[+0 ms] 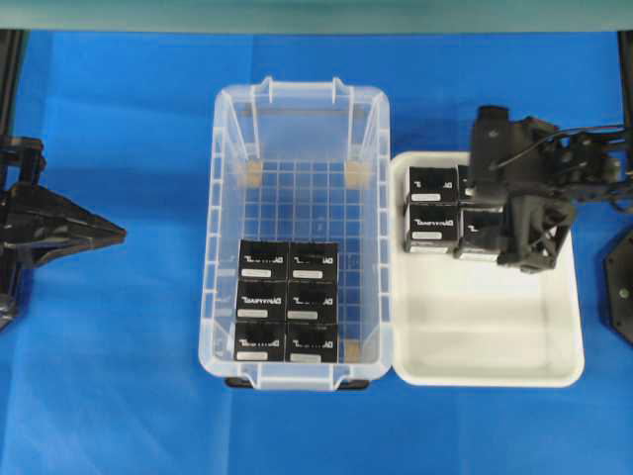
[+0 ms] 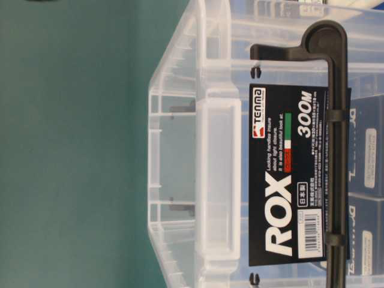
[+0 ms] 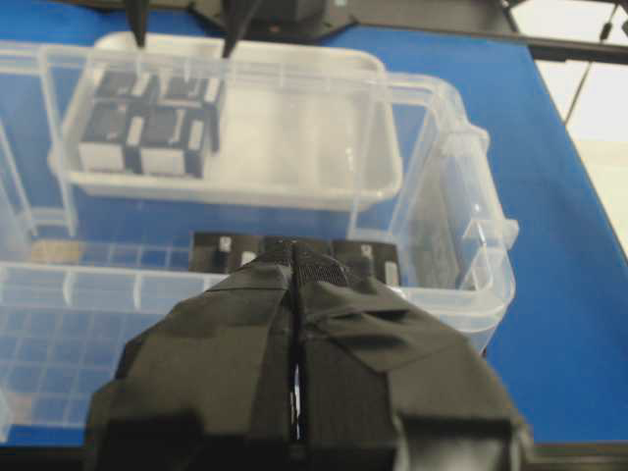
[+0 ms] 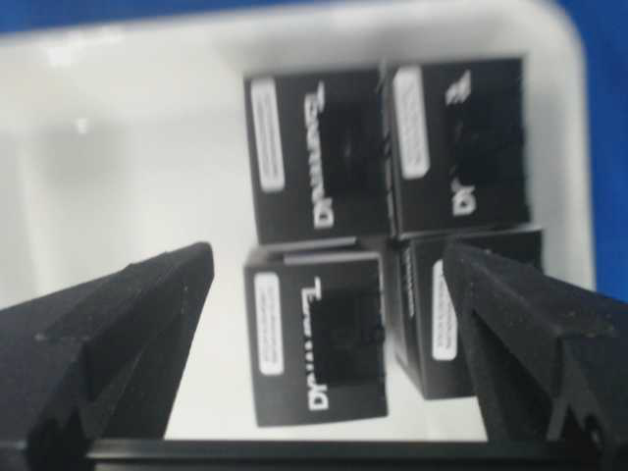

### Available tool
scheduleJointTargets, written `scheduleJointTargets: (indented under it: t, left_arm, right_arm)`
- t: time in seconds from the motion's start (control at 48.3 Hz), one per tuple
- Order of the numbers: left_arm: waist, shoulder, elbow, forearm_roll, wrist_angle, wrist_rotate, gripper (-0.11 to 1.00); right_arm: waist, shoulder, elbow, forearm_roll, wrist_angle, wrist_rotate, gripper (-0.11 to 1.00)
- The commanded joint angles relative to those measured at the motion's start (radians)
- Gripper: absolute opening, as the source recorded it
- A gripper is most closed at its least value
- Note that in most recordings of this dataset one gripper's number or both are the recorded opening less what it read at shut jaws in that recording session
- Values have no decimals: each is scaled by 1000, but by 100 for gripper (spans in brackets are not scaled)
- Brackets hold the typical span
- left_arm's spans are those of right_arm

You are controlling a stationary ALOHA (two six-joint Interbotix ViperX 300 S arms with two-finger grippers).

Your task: Pick the box from inside the plastic case

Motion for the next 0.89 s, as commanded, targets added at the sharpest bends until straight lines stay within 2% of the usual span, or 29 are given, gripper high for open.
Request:
scheduleJointTargets:
  t: [0.0, 0.207, 0.455, 0.662, 0.869]
  left_arm:
    - [2, 8, -26, 2, -5, 2, -5]
    - [2, 9, -25, 2, -5, 2, -5]
    - [2, 6, -26, 0, -5, 5, -5]
    - [2, 5, -28, 2, -5, 15, -5]
    - [2, -11, -28, 2, -6, 20, -5]
  right_arm:
    - [6, -89, -32, -2, -5, 35, 94]
    - [18, -293, -21, -2, -48, 104, 94]
    - [60, -499, 20, -2, -89, 103, 94]
    - [149, -538, 28, -2, -118, 109, 94]
    - [202, -538, 29, -2, -209, 110, 94]
